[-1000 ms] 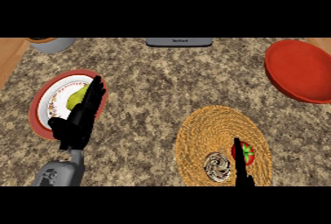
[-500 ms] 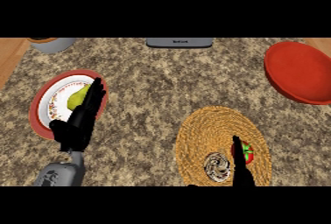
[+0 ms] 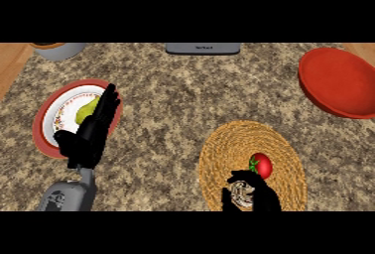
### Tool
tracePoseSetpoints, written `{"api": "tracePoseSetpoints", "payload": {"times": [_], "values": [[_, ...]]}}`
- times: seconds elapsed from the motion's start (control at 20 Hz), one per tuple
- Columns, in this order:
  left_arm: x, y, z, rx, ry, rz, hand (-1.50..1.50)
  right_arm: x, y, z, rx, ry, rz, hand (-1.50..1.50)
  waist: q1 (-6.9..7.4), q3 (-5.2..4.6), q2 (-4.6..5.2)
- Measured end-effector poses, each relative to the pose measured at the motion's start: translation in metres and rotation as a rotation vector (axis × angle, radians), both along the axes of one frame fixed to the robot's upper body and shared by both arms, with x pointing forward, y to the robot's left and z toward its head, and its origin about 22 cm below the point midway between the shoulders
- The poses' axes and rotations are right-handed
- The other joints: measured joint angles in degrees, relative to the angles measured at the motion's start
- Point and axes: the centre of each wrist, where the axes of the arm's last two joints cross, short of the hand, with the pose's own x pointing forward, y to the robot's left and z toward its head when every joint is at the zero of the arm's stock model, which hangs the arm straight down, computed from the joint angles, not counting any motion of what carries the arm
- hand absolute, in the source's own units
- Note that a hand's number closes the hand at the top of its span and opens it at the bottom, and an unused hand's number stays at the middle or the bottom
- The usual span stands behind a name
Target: Pick the cupcake from the placemat and place it in the bowl
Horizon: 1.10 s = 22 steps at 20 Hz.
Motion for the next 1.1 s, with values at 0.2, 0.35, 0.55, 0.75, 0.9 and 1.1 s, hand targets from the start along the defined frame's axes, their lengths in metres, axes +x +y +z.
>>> {"api": "tracePoseSetpoints", "payload": {"times": [0.2,0.35,0.55,0.75,0.9,1.1], "values": [[-0.006,0.003,0.0,0.001,0.0,0.003,0.0,0.003,0.007,-0.005,0.01,-0.024,0.008,1.5,-0.1,-0.02,0.05],[-0.006,0.005,0.0,-0.001,0.003,0.004,0.0,0.002,0.015,-0.003,0.024,-0.043,0.025,1.5,-0.11,0.14,0.21],[-0.005,0.001,-0.003,-0.006,0.001,-0.011,0.0,0.0,-0.004,0.007,0.023,-0.061,0.318,1.5,0.92,0.62,0.58],[-0.004,-0.004,-0.001,-0.011,-0.006,-0.032,0.0,-0.008,-0.016,0.02,0.023,-0.095,0.66,1.5,2.71,1.01,0.73],[-0.004,-0.005,-0.002,-0.012,0.0,-0.035,0.0,-0.012,-0.028,0.036,0.081,-0.156,0.866,1.5,2.55,1.15,0.67],[-0.004,-0.001,-0.002,-0.007,-0.001,-0.015,0.0,-0.005,-0.055,0.068,0.135,-0.3,1.045,1.5,1.29,1.18,0.44]]}}
